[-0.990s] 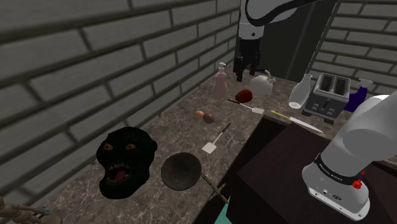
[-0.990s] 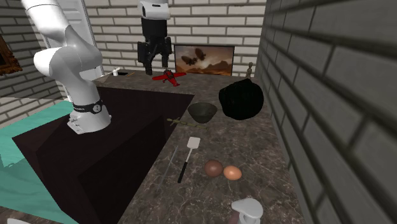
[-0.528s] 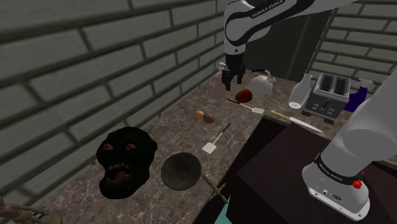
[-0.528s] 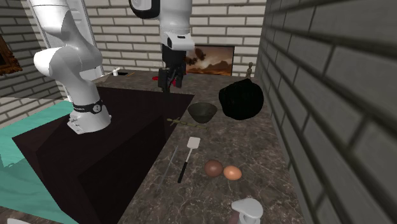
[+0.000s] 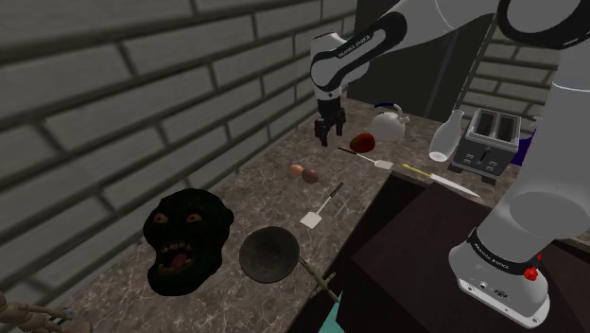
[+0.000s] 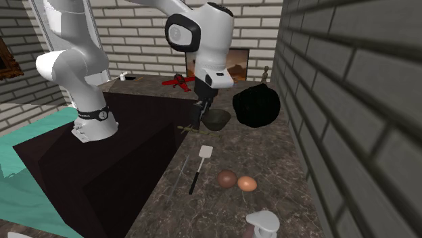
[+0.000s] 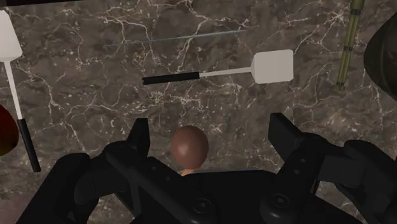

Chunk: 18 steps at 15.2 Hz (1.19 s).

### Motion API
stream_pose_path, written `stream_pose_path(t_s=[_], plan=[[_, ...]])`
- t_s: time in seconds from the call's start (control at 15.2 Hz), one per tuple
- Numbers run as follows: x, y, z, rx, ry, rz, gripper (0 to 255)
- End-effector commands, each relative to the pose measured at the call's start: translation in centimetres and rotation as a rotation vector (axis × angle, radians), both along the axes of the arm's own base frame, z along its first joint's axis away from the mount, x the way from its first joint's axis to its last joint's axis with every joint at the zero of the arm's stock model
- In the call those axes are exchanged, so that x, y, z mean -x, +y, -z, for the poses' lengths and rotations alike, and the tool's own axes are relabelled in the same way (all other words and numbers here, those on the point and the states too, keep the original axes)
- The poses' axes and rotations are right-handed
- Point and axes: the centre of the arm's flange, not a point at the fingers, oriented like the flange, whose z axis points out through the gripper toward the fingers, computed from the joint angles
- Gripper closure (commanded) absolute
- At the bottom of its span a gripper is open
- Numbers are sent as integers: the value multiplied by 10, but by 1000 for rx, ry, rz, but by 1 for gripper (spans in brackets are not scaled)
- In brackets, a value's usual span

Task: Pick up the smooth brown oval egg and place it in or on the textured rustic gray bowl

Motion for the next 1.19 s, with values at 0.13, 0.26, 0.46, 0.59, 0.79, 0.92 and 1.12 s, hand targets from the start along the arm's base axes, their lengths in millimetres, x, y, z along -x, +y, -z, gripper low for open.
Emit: stream_pose_path(t_s=[0.13, 0.26, 0.46, 0.59, 0.79, 0.92, 1.12], plan=[[-35, 7, 46, 6, 24, -35, 0], [-51, 10, 69, 10, 36, -52, 0], [-76, 14, 102, 15, 54, -77, 0], [-92, 17, 125, 18, 66, -94, 0], [-115, 22, 159, 23, 84, -120, 0], [-130, 26, 183, 26, 97, -137, 0], [-147, 31, 211, 30, 111, -158, 0]])
